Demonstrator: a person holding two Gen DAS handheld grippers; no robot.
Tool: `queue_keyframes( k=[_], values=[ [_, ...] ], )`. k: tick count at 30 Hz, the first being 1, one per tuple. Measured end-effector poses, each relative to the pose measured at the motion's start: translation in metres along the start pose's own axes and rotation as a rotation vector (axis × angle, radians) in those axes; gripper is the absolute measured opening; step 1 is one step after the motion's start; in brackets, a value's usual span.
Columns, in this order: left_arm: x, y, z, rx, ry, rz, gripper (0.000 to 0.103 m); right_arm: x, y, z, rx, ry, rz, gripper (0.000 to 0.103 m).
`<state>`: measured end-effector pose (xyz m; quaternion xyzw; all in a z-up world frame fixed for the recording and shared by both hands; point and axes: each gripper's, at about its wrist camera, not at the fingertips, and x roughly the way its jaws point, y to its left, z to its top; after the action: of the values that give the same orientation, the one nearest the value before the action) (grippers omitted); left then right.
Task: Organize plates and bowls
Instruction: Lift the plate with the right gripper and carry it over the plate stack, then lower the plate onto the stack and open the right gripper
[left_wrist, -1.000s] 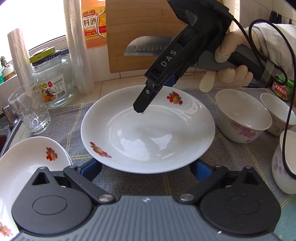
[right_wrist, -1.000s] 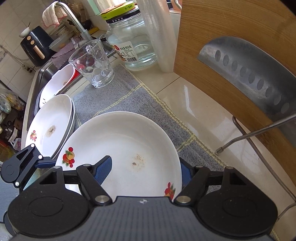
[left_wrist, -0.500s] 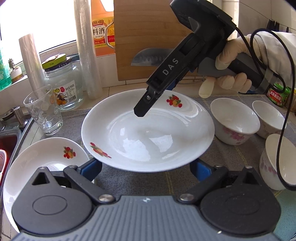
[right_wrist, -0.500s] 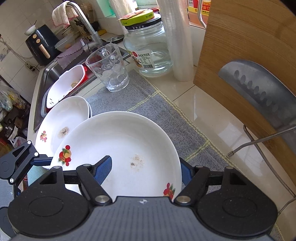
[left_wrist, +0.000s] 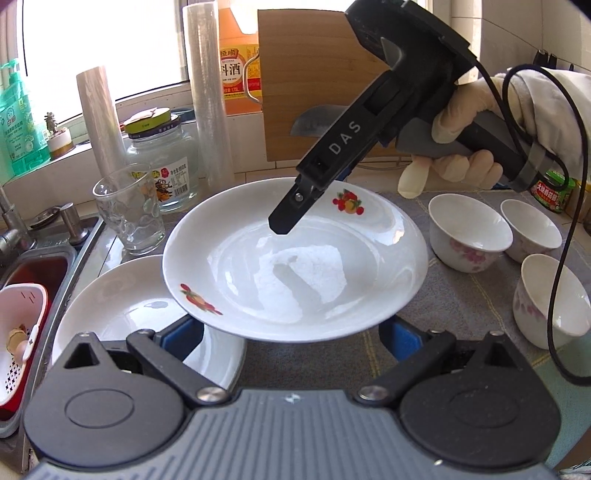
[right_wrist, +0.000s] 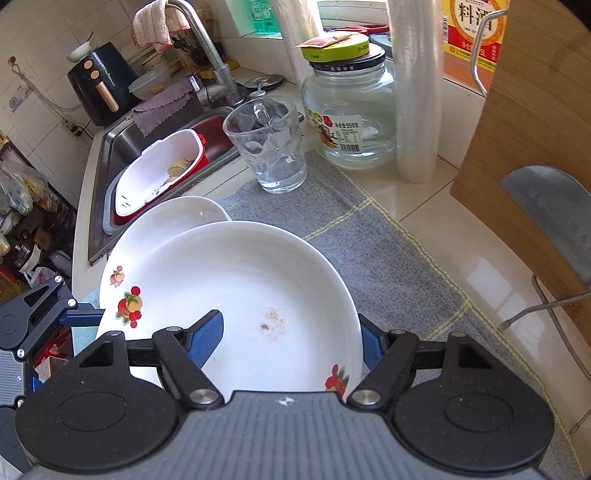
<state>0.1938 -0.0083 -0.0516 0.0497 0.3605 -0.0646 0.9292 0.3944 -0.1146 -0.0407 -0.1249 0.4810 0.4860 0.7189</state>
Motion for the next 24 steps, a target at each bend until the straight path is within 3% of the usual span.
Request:
queue_keyframes(
  k=[24],
  values=[
    [-0.045, 0.068, -0.043, -0.104, 0.033, 0.128, 0.100, 0.071, 0.087, 0.045, -0.112, 0.043, 0.107, 0.080]
  ],
)
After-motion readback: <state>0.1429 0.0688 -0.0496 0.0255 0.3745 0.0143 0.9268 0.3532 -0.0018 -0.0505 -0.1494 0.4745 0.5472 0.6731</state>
